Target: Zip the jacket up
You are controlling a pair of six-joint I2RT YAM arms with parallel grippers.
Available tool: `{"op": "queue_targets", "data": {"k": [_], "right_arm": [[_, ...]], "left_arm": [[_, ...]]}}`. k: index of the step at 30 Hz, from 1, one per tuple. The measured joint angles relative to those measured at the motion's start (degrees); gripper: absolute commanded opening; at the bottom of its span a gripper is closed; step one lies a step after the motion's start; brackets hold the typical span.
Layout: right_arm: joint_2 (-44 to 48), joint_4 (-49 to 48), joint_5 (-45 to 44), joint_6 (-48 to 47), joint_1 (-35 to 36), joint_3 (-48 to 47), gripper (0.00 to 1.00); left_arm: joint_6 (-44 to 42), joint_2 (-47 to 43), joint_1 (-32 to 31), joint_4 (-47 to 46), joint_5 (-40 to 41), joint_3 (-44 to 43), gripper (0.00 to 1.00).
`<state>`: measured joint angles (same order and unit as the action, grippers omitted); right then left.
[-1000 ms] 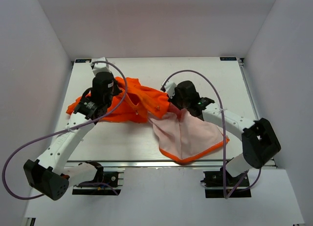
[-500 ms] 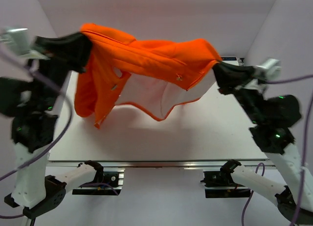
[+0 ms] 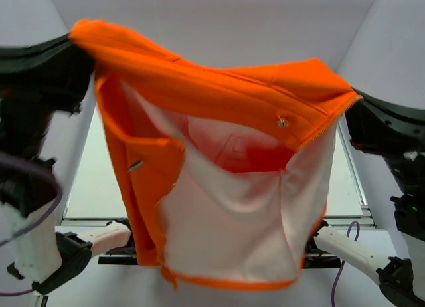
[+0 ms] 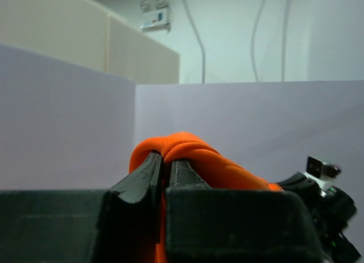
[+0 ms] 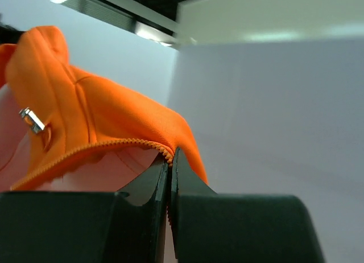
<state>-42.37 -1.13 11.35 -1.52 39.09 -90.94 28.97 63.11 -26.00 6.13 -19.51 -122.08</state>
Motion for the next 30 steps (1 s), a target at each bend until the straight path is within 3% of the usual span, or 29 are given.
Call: {"op": "queue_targets", "data": {"k": [6,10,12,13,14,16,17,19,20,21,25,30], "right_arm": [[-4.0,-1.6,-24.2,-0.6,-0.1,10.2,0.0],[-13.8,-2.8,-39.5,0.0,-1.2,20.2,0.0],[-20.4,-1.8,-41.3,2.0,-3.2,23.1,0.0],[-24.8,-1.3,-40.8,3.7,-5.2,25.1,0.05],[-28.6,-1.2,-38.3,5.3,-7.8,26.8,0.35],[-35.8,0.2,-33.2,8.5,-13.4,28.6,0.61],[-39.5,1.3,-30.2,9.7,-16.4,28.5,0.84],[-44.9,4.1,-25.6,10.6,-20.9,27.3,0.89],[-46.0,5.1,-23.8,10.7,-22.3,27.0,0.89],[-46.2,5.7,-22.1,10.6,-22.9,26.9,0.89],[-41.2,6.7,-16.2,11.1,-22.5,26.1,0.89],[-31.8,7.1,-7.9,13.9,-21.8,27.6,0.89]], "left_arm": [[-0.7,11.7,0.0,-1.9,11.4,4.1,0.0],[-3.7,24.1,0.1,-2.9,22.8,8.6,0.0],[-5.0,32.2,0.5,-2.8,27.5,9.9,0.09],[-5.4,34.6,0.6,-2.4,29.5,10.0,0.18],[-5.7,42.1,1.4,-0.9,30.7,9.0,0.35],[-6.0,53.3,2.5,3.8,31.2,3.9,0.37],[-6.0,58.5,3.1,6.4,31.0,1.0,0.48],[-6.5,67.5,3.9,11.0,30.1,-4.0,0.66],[-6.9,70.0,4.2,12.4,29.5,-4.5,0.87],[-7.1,71.3,4.6,13.5,29.0,-3.7,0.98],[-7.0,65.7,5.2,12.5,27.4,5.9,0.98],[-6.0,45.9,4.9,10.4,26.8,19.8,0.98]]}}
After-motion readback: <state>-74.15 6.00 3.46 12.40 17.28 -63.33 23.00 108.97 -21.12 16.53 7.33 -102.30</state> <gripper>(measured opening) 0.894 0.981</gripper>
